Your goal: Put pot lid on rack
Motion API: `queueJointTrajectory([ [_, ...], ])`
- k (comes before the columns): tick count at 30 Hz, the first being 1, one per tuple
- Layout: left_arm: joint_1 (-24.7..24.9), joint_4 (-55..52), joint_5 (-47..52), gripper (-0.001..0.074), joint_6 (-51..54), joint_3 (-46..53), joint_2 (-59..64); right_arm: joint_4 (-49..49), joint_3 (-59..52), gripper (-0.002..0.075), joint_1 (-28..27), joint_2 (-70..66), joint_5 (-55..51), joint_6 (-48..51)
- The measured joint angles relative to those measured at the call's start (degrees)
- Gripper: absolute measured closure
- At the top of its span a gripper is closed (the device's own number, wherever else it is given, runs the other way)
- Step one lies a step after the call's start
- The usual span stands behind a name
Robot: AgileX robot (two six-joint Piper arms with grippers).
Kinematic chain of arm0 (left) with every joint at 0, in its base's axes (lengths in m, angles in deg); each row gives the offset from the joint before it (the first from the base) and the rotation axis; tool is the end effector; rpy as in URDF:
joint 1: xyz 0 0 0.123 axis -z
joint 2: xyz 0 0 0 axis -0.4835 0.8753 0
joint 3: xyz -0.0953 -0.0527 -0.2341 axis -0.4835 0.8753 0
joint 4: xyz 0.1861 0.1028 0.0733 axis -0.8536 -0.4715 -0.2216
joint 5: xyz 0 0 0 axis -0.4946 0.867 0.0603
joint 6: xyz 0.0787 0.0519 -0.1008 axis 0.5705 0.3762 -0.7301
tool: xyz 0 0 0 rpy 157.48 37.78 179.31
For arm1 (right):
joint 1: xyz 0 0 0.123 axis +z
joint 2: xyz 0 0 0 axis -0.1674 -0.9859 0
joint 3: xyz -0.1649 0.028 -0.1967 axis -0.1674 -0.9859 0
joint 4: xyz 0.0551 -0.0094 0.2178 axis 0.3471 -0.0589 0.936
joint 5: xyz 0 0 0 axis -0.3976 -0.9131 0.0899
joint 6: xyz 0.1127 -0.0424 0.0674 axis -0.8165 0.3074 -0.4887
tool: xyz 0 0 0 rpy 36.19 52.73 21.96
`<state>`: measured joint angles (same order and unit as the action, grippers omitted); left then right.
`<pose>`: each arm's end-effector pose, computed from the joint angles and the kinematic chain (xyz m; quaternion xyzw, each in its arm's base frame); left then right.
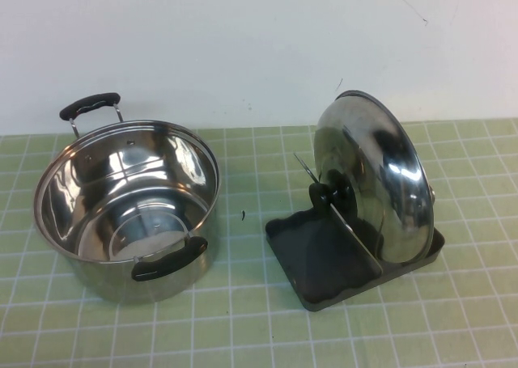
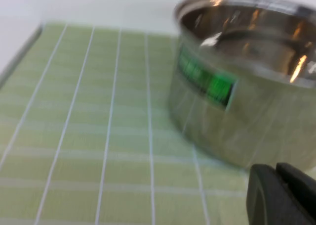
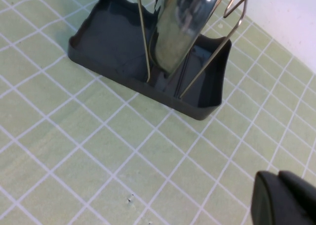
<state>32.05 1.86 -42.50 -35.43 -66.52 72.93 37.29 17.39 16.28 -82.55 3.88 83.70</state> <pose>0.0991 -0.0043 0.1813 -0.0663 0.7684 -0.0837 0.6310 0.1158 0.0453 0.2362 -0.3615 0.7845 -0.0251 0.5032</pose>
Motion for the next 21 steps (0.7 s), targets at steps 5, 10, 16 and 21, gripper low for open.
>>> queueJointTrajectory([
  [5,-2.7,4.0,0.8,0.0736,0.6,1.7,0.0,0.0,0.0,0.0726,0.0,0.0,0.0,0.0],
  [10,-2.8,4.1,0.8,0.0736,6.5,1.7,0.0,0.0,0.0,0.0726,0.0,0.0,0.0,0.0],
  [16,-2.8,4.1,0.8,0.0736,7.5,1.7,0.0,0.1,0.0,0.0727,0.0,0.0,0.0,0.0],
  [21,-2.8,4.1,0.8,0.0736,5.6,1.7,0.0,0.1,0.0,0.0727,0.0,0.0,0.0,0.0],
])
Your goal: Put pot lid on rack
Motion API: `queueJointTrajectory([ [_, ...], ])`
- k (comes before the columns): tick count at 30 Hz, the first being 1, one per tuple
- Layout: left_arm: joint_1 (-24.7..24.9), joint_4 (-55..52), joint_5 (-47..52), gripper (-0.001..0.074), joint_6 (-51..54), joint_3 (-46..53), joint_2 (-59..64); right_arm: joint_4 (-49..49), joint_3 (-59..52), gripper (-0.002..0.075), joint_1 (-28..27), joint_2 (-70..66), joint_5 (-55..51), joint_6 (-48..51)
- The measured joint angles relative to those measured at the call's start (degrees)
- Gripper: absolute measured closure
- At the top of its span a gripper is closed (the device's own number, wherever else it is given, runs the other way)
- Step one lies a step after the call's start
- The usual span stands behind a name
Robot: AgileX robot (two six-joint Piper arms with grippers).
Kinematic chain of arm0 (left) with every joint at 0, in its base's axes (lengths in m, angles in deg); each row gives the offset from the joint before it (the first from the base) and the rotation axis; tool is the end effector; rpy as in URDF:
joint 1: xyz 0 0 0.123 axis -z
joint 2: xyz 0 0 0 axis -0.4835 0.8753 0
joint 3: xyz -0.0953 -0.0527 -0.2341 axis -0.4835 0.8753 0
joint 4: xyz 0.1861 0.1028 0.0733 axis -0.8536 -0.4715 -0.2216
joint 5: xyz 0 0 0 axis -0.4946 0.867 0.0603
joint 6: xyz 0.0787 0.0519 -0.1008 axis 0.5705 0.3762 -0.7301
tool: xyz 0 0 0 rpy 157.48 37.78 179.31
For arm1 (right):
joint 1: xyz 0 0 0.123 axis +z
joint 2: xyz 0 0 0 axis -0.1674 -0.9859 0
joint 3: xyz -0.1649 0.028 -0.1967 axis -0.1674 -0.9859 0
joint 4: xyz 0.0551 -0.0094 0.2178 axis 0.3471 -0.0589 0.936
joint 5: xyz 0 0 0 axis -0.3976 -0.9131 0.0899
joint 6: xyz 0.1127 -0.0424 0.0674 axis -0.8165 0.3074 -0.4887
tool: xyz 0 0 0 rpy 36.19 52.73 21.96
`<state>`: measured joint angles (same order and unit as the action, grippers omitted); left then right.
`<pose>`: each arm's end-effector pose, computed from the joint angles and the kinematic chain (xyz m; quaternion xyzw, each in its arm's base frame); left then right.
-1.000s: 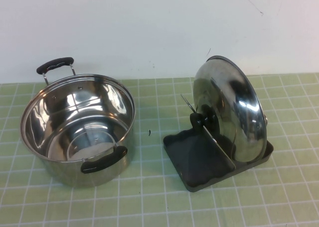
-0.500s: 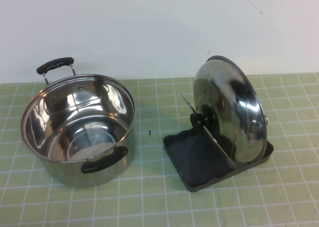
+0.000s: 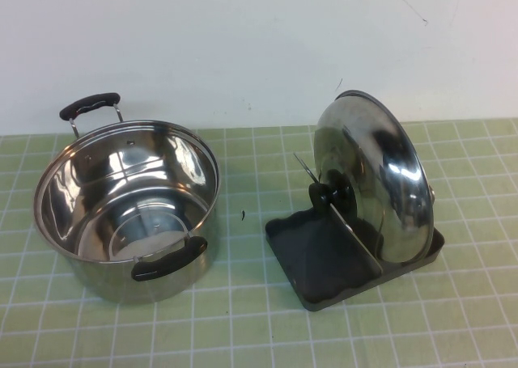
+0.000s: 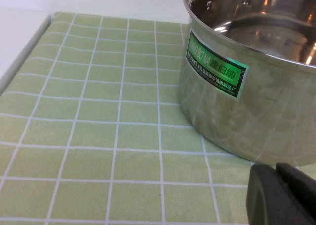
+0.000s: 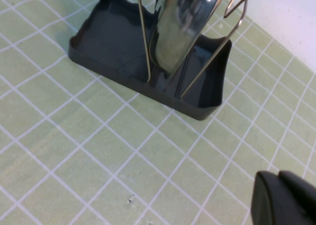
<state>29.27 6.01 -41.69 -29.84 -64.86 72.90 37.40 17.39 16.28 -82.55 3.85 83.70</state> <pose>0.0992 -0.0025 0.1691 -0.0683 0.7816 -0.0663 0.6165 0.1157 0.0454 0.2362 -0.3612 0.7846 -0.0242 0.5033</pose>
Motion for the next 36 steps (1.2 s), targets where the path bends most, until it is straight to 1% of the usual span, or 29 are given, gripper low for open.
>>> queueJointTrajectory([
  [36,-0.1,-0.4,0.0,0.0737,-1.3,0.0,0.0,0.0,0.0,0.0727,0.0,0.0,-0.1,0.0],
])
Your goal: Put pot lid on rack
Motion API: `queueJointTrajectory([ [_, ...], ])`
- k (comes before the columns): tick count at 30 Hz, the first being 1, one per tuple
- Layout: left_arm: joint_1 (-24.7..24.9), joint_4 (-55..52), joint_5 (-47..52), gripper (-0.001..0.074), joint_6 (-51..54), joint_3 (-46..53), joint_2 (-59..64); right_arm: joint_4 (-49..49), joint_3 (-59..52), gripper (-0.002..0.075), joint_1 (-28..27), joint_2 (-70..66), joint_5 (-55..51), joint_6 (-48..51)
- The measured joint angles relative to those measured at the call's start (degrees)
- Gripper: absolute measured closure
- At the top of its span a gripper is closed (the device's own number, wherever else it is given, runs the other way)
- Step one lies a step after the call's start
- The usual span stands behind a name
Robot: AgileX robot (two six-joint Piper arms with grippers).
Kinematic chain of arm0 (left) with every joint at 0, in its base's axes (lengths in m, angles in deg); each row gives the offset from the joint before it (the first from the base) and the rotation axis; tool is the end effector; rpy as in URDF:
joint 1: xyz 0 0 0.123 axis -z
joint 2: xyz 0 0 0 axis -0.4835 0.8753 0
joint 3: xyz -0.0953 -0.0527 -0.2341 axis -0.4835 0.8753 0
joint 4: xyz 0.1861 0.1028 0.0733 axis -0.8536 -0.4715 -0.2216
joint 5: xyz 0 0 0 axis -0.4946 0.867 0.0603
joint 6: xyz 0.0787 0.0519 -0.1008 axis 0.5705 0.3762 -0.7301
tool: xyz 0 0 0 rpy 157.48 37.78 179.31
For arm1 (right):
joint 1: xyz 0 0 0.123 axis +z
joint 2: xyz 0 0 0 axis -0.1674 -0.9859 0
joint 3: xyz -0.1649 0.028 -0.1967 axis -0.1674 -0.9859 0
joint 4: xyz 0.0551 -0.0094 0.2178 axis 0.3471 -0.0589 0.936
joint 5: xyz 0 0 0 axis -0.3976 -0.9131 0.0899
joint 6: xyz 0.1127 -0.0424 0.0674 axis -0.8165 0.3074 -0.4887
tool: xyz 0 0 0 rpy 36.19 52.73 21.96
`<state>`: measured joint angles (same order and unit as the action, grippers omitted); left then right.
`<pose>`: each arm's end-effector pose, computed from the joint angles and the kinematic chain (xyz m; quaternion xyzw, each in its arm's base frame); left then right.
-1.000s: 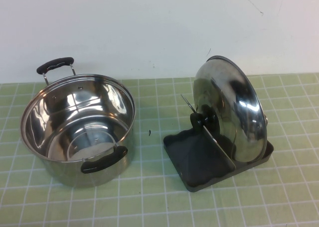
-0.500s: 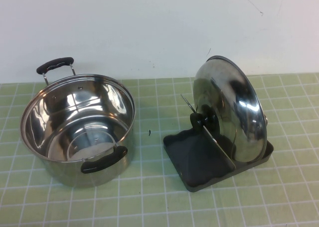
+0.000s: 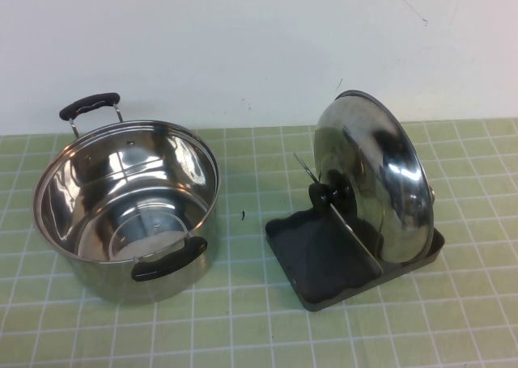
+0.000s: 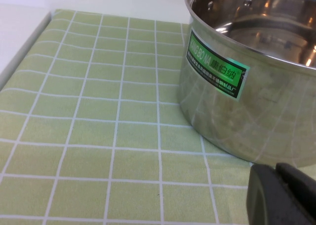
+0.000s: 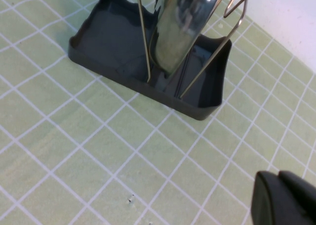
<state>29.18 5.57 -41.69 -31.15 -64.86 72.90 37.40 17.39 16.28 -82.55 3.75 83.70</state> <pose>0.0992 -0.0020 0.1691 -0.0757 0.7809 -0.0697 0.6161 0.1156 0.0455 0.2360 -0.3616 0.7849 -0.0238 0.5026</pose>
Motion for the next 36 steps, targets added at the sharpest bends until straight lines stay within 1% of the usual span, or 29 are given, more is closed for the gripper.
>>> queueJointTrajectory([
  [5,0.0,0.0,0.0,0.0737,0.0,0.0,0.0,0.2,-0.8,0.0727,0.0,1.6,0.6,0.0],
  [8,0.0,0.0,0.0,0.0737,0.0,0.0,0.0,-1.7,-2.1,0.0727,0.0,5.2,3.9,-1.5],
  [10,0.0,0.0,0.0,0.0737,0.0,0.0,0.0,-6.0,-3.4,0.0727,-0.1,7.9,6.8,-7.1],
  [13,0.0,0.0,0.0,0.0737,0.0,0.0,0.0,-14.6,-7.2,0.0727,-1.5,12.6,11.0,-18.7],
  [16,0.0,0.0,0.0,0.0737,0.0,0.0,0.0,-19.7,-12.0,0.0727,-4.6,17.2,13.5,-26.4],
  [19,0.0,0.0,0.0,0.0736,0.0,0.0,0.0,-21.3,-16.3,0.0727,-8.7,21.1,14.3,-31.6],
  [21,0.0,0.0,0.0,0.0737,0.0,0.0,0.0,-21.6,-18.5,0.0727,-10.1,22.7,15.3,-32.9],
  [26,0.0,0.0,0.0,0.0737,0.0,0.0,0.0,-21.8,-24.6,0.0727,-10.8,23.4,16.9,-33.7],
  [36,0.0,0.0,0.0,0.0737,0.0,0.0,0.0,-21.1,-24.7,0.0727,-10.8,23.4,16.9,-33.1],
])
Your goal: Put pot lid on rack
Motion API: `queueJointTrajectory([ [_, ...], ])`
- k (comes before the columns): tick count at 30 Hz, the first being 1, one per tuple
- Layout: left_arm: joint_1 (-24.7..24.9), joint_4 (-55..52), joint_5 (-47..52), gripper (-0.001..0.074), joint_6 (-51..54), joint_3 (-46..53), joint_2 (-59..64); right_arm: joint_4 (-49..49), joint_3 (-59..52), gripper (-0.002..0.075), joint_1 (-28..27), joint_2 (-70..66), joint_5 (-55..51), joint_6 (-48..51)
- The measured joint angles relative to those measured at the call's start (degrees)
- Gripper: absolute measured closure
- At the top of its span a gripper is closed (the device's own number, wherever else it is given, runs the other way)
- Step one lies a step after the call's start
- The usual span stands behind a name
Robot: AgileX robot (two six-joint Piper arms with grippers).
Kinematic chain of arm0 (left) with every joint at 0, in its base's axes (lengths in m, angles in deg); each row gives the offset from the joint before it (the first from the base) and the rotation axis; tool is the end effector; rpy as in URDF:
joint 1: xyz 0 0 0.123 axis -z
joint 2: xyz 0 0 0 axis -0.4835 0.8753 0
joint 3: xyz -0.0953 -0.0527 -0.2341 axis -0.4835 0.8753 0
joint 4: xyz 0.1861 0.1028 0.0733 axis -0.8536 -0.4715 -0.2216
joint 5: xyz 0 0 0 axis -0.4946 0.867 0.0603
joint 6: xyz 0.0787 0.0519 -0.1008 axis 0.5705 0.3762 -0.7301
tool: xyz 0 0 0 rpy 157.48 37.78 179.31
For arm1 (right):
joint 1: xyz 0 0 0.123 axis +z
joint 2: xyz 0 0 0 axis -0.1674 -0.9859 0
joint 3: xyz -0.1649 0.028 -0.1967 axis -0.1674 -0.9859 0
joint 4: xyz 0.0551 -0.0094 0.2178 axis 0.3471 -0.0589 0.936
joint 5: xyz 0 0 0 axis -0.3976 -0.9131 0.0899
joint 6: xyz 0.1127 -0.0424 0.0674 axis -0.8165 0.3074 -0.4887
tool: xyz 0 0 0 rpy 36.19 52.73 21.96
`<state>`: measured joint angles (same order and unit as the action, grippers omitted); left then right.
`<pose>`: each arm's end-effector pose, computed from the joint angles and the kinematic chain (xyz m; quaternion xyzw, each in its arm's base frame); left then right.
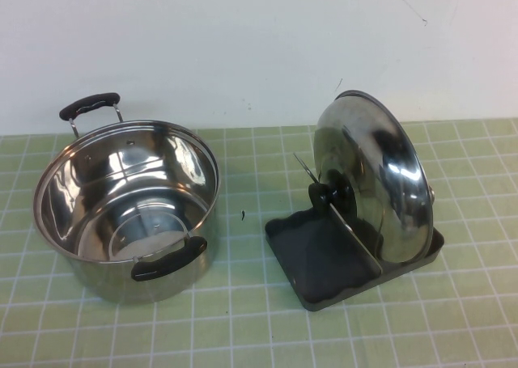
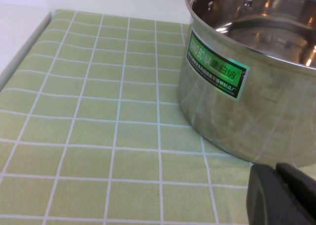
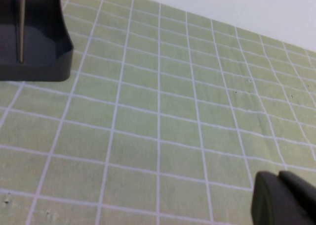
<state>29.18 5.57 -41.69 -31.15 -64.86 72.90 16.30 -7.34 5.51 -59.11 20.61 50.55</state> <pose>0.0992 -0.0020 0.1691 -0.0757 0.7809 -0.0697 0.6161 0.0990 -0.0059 0.1608 -0.1069 0.7971 -0.1158 0.5829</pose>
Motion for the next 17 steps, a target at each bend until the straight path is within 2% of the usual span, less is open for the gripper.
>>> queueJointTrajectory([
  [17,0.0,0.0,0.0,0.0737,-0.1,0.0,0.0,0.3,0.0,0.0727,0.0,1.4,-0.5,-11.0],
])
